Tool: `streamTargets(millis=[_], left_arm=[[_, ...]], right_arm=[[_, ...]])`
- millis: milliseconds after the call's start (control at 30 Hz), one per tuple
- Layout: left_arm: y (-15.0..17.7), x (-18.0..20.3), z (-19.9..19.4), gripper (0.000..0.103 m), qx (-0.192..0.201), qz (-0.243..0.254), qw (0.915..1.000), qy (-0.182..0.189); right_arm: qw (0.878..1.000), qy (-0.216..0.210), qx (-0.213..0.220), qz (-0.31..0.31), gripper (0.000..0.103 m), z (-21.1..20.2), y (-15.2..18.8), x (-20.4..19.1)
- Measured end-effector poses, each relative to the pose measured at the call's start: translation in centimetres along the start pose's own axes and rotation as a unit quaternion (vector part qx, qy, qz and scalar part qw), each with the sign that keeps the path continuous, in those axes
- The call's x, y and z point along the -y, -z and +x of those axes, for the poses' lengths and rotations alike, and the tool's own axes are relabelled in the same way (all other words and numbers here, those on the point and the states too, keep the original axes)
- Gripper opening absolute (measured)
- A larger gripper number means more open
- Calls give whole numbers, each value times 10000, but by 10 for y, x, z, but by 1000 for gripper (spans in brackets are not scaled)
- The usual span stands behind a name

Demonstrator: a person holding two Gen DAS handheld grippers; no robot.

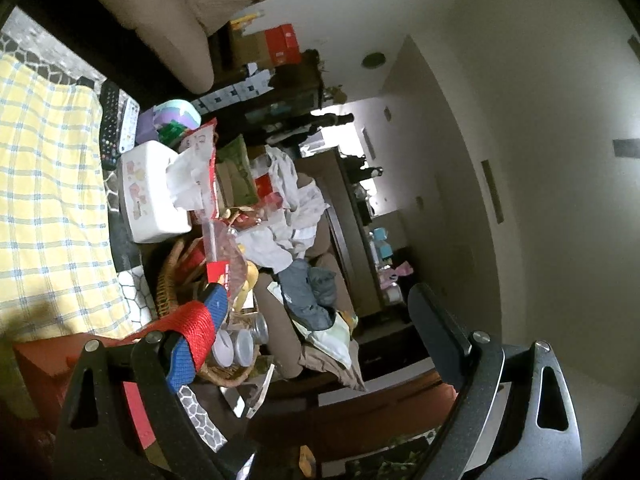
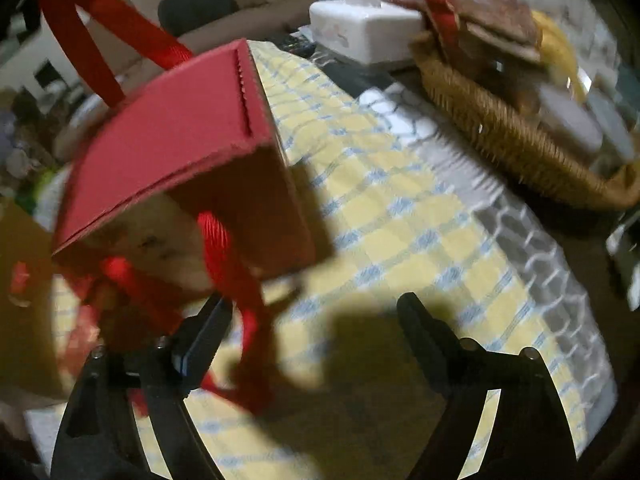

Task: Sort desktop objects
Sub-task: 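Grasp the red ribbon handle with the left tool and lift the box, then carry the red gift box with the left tool over the cardboard box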

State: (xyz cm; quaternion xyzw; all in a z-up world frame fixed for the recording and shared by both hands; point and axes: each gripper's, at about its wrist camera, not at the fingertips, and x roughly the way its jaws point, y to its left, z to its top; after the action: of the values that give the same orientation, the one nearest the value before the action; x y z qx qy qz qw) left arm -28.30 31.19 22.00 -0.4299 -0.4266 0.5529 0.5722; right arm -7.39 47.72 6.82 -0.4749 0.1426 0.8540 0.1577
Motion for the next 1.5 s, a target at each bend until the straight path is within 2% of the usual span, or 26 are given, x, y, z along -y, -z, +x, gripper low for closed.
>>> streamTargets(millis=[67,133,267,400,500,600,700,933,1133,1233,1333,1500], left_arm=[[1,6,-1,90,15,45,10000,82],[1,13,-2,90,18,96,9999,132],[0,15,-3,90,15,121,9998,127],[-1,11,-10,90,89,28,9999,132],[-4,12,-19,90,190,11,9997,148],[-7,17,-29,90,285,6,9994,191],[-10,29,-40,90,376,43,9990,234],[-12,79,-72,90,515,355,9980,134],[-2,135,-114,90,615,702,9955,-150],[2,159,-146,90,760,841,9931,-296],[6,178,-184,90,949,881,9908,-390],[12,203,-249,90,1232,1039,9844,-708]], right_arm=[[9970,748,138,-131,85,4,0,-8],[9925,1206,217,23,84,8,0,-5],[9824,1711,502,555,81,-3,0,19],[9688,2150,959,773,81,-25,-6,36],[9518,2608,1423,765,81,-40,-21,42],[9339,2876,1971,786,81,-68,-30,46],[9212,2951,2413,781,81,-102,-43,49],[9171,2727,2828,677,82,-169,-89,45],[9271,2304,2925,421,82,-224,-119,18],[9376,1953,2869,206,82,-246,-126,-6],[9462,1634,2793,-3,82,-262,-124,-34],[9504,1208,2847,-342,82,-284,-115,-89]])
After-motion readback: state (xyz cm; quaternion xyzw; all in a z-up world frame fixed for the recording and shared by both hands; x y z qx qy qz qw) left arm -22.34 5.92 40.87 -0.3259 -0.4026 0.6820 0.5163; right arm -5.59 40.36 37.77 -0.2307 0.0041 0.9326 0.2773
